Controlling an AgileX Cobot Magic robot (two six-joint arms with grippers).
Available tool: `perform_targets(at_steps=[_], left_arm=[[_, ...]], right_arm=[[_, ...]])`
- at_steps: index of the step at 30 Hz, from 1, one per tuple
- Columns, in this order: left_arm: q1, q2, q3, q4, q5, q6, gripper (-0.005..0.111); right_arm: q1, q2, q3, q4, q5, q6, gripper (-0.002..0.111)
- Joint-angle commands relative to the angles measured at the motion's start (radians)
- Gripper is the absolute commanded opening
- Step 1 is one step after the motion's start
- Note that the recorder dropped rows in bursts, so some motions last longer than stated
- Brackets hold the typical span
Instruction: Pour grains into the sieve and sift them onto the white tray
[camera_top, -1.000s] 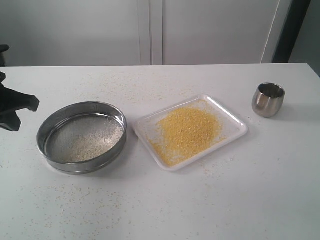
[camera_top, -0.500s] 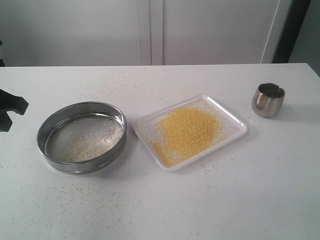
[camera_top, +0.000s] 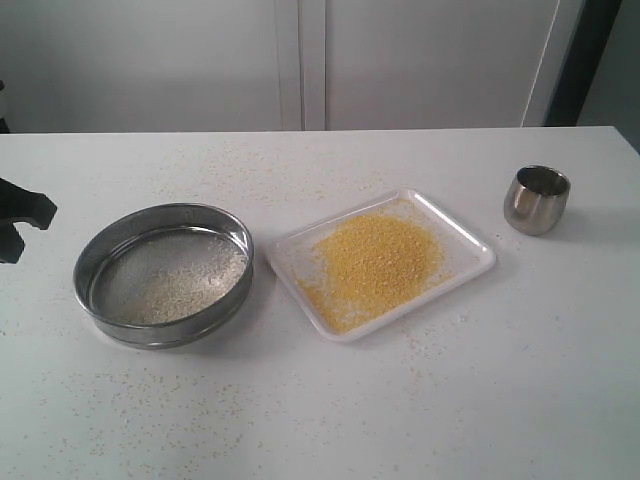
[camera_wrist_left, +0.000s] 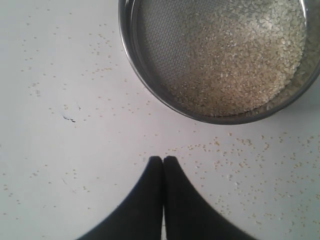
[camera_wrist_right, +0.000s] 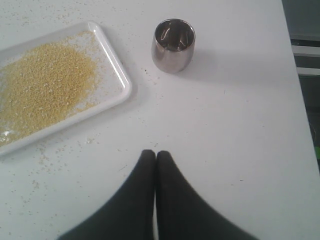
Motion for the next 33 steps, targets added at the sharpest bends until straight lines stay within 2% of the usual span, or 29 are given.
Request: perform_targets(at_steps=[1, 20, 33], left_arm=[[0.004, -0.009, -0.003, -0.006, 0.009, 0.004, 0.0], [0.004, -0.02, -0.003, 0.001, 0.006, 0.002, 0.0], [0.085, -0.088, -0.001, -0.035, 0.009, 0.0, 0.0]], right_arm=[[-0.009, -0.006, 0.003, -0.004, -0.01, 0.02, 0.0], [-0.009, -0.006, 0.003, -0.004, -0.01, 0.018, 0.0], [-0.009, -0.006, 0.003, -0.004, -0.01, 0.018, 0.0]])
